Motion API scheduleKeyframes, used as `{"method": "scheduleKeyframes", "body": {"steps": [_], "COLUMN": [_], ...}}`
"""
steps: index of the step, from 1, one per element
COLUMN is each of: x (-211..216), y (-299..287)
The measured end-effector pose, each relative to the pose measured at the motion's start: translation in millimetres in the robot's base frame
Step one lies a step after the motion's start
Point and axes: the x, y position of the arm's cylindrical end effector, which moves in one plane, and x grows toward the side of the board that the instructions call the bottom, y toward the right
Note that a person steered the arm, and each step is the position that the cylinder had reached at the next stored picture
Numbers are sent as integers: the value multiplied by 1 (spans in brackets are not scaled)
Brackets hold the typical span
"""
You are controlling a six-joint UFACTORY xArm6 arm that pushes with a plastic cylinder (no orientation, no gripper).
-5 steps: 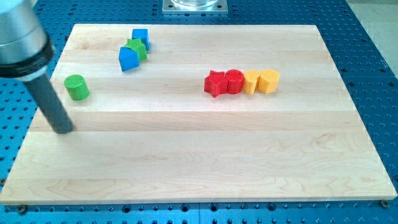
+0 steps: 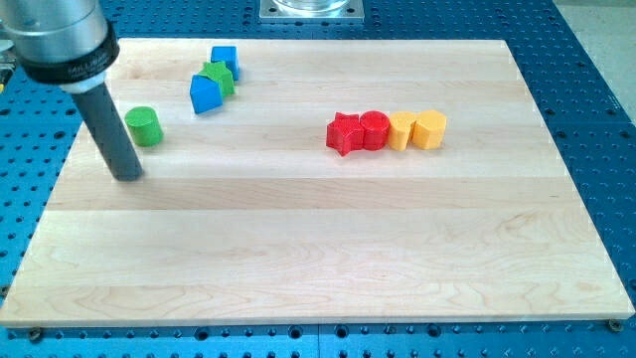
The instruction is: Move the green circle towards the top left corner of the board
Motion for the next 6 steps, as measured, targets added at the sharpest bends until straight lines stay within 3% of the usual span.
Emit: {"method": "scheduleKeyframes", "body": {"steps": [1,3,6], "x": [-12,-126,-157], "y": [6,19,24]}}
